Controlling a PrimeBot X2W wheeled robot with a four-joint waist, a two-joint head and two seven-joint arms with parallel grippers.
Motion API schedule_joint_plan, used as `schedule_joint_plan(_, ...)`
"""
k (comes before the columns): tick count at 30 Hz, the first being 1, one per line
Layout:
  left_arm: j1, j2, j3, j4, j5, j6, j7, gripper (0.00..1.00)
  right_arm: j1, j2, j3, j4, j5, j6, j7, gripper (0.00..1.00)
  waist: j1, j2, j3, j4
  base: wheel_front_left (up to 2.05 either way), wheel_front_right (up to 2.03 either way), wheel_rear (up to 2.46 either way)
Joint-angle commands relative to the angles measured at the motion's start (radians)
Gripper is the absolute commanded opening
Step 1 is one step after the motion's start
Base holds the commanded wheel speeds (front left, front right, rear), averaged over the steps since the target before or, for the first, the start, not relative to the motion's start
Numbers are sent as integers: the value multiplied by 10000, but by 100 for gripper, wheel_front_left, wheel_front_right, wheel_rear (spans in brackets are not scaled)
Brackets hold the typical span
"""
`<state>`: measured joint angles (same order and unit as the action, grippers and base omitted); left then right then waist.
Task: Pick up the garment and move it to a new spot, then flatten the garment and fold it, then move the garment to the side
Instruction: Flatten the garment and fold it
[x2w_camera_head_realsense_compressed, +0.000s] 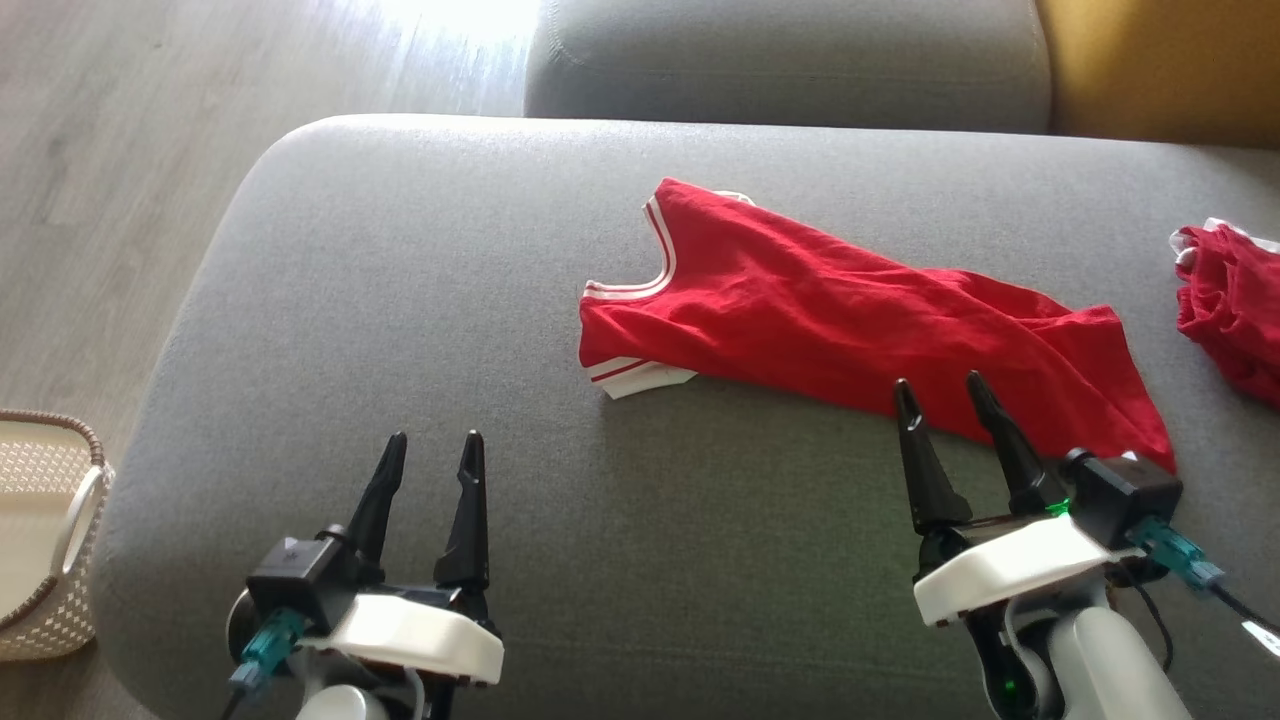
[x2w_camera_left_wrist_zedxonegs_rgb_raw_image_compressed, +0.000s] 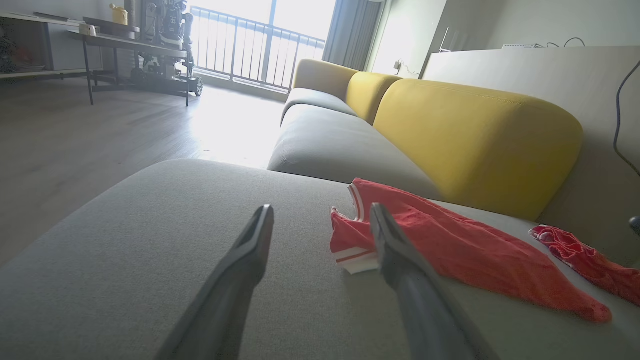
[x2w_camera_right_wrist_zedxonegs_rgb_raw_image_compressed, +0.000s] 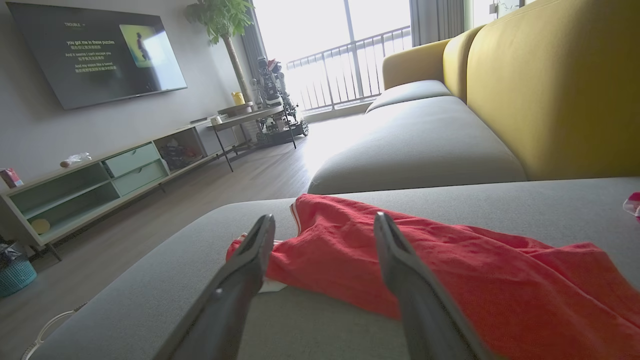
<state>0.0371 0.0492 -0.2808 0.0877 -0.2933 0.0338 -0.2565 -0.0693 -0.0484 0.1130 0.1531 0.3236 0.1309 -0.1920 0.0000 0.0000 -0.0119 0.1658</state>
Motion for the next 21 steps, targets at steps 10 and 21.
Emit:
schedule_joint_plan(10, -407, 10, 8, -303, -197, -4, -53, 100, -531, -18, 184, -519, -597, -2, 441, 100, 0, 0, 477, 447, 0, 0, 0)
schedule_joint_plan(21, -806, 10, -451, -190, -355, 59, -53, 100, -1520, -18, 1263, 86, -659, -2, 1155, 100, 0, 0, 1200, 1498, 0, 0, 0)
